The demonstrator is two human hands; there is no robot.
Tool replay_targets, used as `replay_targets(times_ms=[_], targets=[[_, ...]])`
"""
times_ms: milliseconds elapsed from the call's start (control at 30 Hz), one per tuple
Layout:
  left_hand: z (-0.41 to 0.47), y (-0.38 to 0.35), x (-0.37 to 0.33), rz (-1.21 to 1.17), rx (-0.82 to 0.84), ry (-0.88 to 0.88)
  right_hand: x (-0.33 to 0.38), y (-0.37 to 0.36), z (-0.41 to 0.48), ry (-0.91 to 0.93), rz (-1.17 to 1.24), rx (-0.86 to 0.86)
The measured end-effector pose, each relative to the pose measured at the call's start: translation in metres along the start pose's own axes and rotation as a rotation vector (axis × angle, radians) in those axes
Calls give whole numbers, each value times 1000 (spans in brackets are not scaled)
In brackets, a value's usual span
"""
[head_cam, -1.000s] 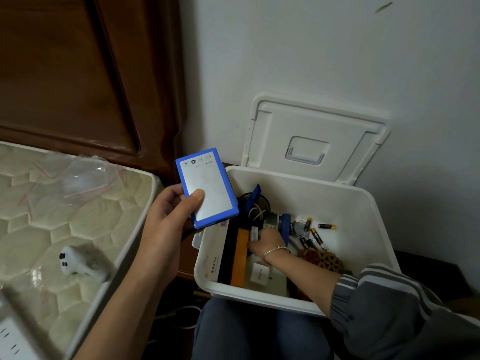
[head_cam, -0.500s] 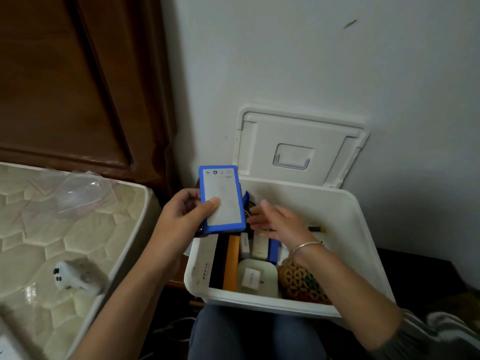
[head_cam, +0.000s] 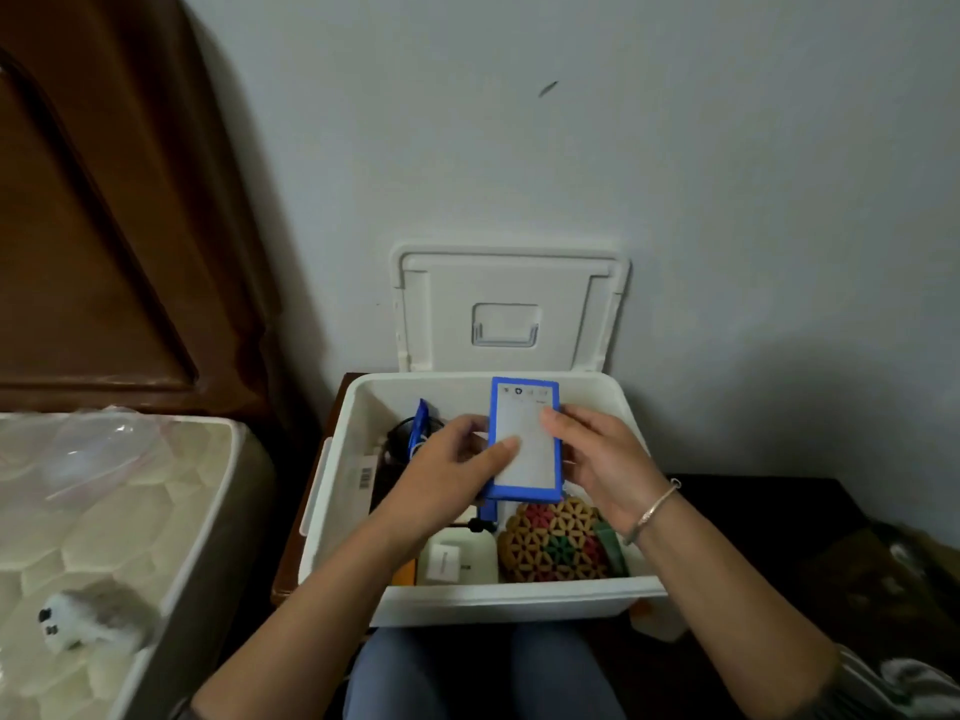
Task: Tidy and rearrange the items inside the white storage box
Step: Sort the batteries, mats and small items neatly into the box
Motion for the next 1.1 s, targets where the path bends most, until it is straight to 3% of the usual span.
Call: replay_targets(times_ms=[167, 367, 500, 633, 800, 933, 1000, 1100], targets=[[-4, -21, 1, 172, 153, -110, 20, 29, -5, 98, 1, -205], [1, -25, 2, 264, 117, -194, 28, 58, 5, 39, 115, -318], [4, -13, 10, 136, 84, -134, 18, 69, 9, -9, 187, -368], [2, -15, 13, -63, 171, -37, -1, 66, 11, -118, 274, -339], [-1, -30, 19, -149, 214, 78, -12, 71, 15, -203, 247, -148], [2, -42, 26, -209, 173, 160, -13, 81, 21, -144, 230, -85], [7, -45, 30, -210, 158, 196, -10, 83, 25, -95, 142, -103], [16, -52, 35, -176, 198, 243, -5, 86, 31, -29, -16, -262]])
Point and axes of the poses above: each hand's wrist, its own z-axis towards the middle knuckle, its own y-axis out of the back of the hand, x = y × z, the point moved 1 cm from there along z, towards the middle knuckle, and after that the axes turned 3 degrees about -z, right-handed, at the moved point
